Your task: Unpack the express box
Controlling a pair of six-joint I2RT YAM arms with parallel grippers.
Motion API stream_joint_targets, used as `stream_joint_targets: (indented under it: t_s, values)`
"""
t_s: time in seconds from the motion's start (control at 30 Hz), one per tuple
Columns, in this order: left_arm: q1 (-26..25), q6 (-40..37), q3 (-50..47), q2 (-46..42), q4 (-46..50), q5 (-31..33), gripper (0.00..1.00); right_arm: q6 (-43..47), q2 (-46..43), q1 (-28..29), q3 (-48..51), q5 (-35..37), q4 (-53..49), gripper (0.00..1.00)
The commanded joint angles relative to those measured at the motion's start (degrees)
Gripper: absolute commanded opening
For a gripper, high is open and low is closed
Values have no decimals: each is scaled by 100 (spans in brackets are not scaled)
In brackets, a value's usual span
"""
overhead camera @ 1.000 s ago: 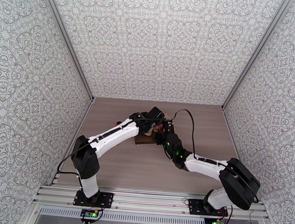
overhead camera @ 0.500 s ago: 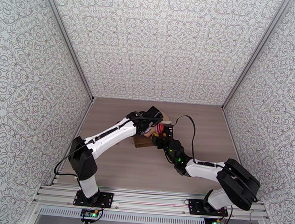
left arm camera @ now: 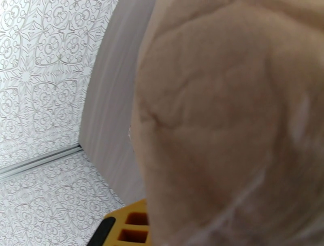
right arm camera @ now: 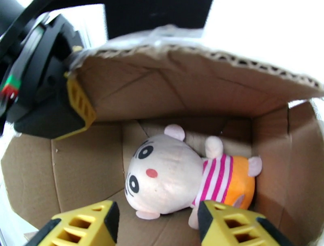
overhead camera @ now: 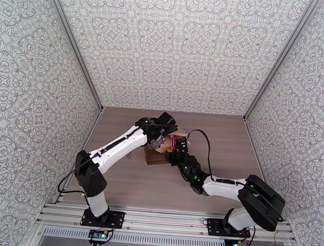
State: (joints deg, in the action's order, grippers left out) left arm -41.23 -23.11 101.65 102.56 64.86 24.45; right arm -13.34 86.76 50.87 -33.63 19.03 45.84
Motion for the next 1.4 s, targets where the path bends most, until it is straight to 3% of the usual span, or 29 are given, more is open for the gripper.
stream_joint_targets:
  t_s: [0.0, 0.4, 0.7, 0.87, 1.1, 1.37]
  values:
    - [68, 413, 254, 168, 485, -791, 16, 285, 223, 38, -195, -189, -199, 56]
    - [72, 702, 495, 199, 738, -1085, 15, 784, 438, 89, -915, -761, -1673, 46]
    - [71, 738, 392, 205, 833, -1005, 14, 1115, -177, 99, -775, -994, -716, 50]
    - [106, 773, 450, 133, 645, -556, 14, 1060, -68, 99, -1207, -1145, -1416, 48]
    - [-34, 671, 773, 82, 513, 857, 13, 1043, 276, 95, -689, -918, -628, 45]
    - [-439, 86, 1241, 90, -31, 2518, 9, 1664, 1651, 90, -1205, -603, 1080, 47]
